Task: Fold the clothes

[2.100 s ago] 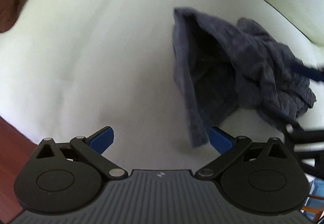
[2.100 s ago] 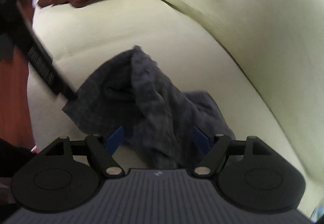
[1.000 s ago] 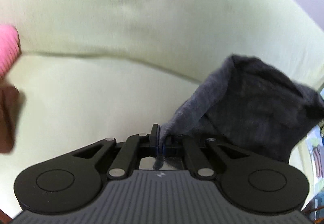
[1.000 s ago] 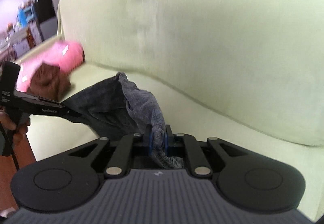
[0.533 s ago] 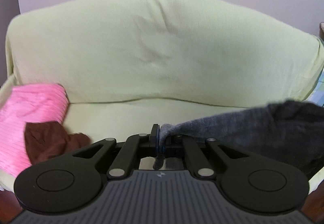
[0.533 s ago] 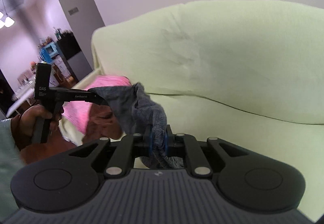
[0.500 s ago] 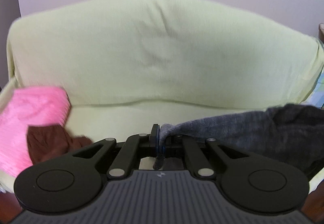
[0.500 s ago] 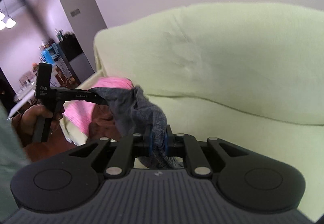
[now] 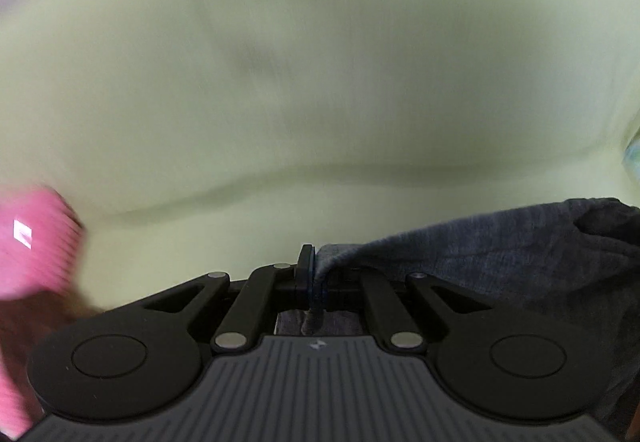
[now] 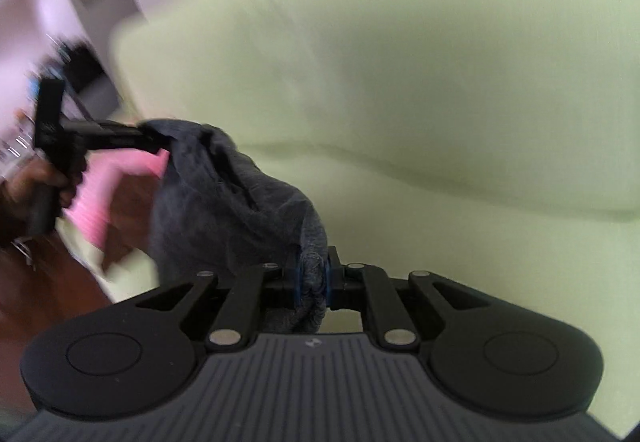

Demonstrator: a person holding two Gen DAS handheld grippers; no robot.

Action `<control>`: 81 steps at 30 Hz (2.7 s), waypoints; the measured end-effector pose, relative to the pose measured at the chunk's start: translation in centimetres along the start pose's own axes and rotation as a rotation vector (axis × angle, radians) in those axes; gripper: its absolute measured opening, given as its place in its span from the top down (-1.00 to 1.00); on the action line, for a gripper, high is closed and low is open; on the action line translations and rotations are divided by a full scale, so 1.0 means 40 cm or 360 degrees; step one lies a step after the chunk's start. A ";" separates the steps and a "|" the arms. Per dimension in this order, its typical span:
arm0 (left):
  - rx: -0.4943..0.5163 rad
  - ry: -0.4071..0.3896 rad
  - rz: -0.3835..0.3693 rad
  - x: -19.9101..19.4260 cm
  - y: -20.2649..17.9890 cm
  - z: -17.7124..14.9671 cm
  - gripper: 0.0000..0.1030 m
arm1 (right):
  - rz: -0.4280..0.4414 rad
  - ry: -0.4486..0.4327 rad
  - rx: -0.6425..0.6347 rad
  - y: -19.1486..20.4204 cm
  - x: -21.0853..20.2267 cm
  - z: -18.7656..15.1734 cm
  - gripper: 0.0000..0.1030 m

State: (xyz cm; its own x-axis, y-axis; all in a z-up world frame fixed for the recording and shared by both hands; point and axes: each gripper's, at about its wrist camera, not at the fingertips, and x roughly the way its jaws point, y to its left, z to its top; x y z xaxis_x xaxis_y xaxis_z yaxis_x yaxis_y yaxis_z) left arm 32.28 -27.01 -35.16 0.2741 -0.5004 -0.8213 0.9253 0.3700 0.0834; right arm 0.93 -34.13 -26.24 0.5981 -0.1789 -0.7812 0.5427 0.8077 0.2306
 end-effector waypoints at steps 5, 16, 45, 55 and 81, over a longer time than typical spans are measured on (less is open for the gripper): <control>0.0128 0.0078 0.0066 0.327 -0.093 -0.003 0.99 | -0.0240 0.0148 0.0054 -0.196 0.333 -0.061 0.84; 0.0377 -0.0133 0.0116 0.495 -0.203 0.229 0.81 | -0.0498 -0.0098 0.0164 -0.384 0.428 0.018 0.86; -0.0369 0.0111 0.0129 0.039 -0.187 -0.415 -0.35 | -0.0445 -0.0353 0.0486 -0.110 0.170 -0.431 -0.49; -0.0507 0.0216 0.0121 -0.013 -0.216 -0.552 -0.36 | -0.0413 -0.0323 0.0654 -0.109 0.262 -0.406 -0.29; -0.0258 0.0392 0.0201 -0.050 -0.191 -0.642 -0.34 | -0.0801 -0.0246 0.0566 -0.002 0.111 -0.532 -0.23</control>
State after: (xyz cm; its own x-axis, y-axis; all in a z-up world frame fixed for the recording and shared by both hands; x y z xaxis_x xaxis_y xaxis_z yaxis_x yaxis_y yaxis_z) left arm 17.92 -8.74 -48.64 0.2944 -0.2452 -0.9237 0.8288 0.5468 0.1190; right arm -9.01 -23.05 -42.05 0.2827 -0.5882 -0.7577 0.9264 0.3723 0.0566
